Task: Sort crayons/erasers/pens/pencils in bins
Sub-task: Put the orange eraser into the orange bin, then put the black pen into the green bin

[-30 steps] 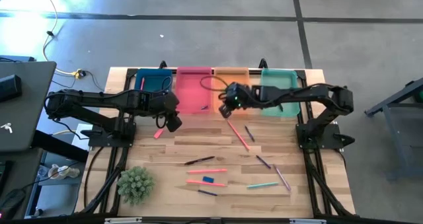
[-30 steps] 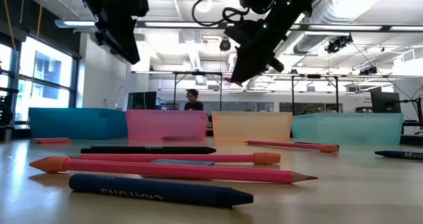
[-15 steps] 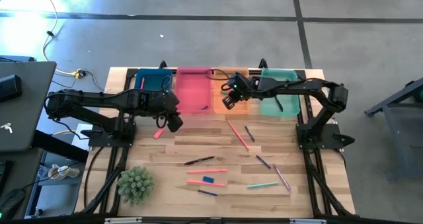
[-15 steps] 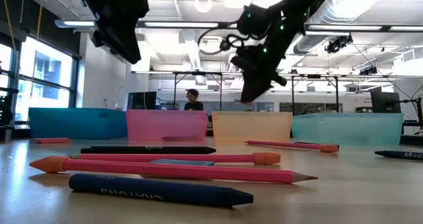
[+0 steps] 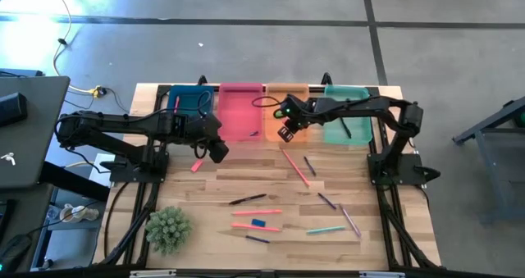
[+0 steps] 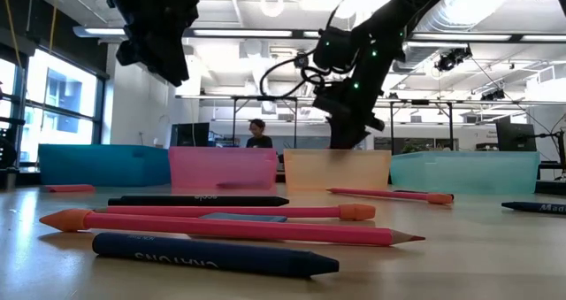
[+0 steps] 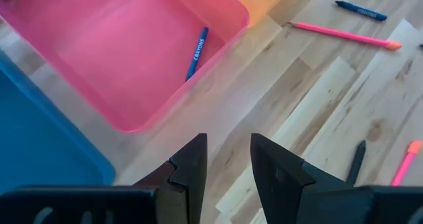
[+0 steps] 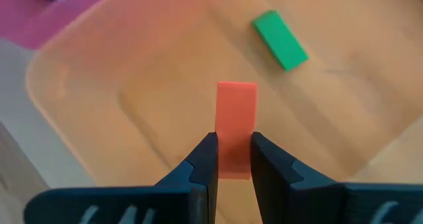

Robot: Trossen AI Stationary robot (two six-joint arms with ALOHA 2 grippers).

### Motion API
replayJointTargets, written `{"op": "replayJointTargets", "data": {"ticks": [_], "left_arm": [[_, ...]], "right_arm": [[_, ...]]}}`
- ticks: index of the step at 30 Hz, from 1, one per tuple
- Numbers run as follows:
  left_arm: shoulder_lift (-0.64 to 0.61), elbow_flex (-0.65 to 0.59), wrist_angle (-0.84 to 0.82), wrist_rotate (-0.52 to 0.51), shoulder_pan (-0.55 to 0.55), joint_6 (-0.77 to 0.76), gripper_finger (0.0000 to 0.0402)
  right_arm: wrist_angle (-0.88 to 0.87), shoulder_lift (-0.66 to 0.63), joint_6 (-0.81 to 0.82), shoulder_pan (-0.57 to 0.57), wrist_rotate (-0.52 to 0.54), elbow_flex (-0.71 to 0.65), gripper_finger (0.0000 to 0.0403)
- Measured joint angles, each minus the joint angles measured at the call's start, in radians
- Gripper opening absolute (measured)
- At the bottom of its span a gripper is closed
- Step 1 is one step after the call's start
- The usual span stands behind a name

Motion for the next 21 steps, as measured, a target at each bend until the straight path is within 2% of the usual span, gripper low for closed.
{"op": "replayJointTargets", "data": {"ticks": [11, 21], "left_arm": [[0.000, 0.000, 0.000, 0.027, 0.000, -0.026, 0.0103], [0.000, 0.000, 0.000, 0.041, -0.001, -0.033, 0.0113]], "right_arm": [[-0.017, 0.023, 0.015, 0.000, -0.021, 0.000, 0.0064], [-0.063, 0.023, 0.038, -0.005, -0.049, 0.022, 0.0154]]}}
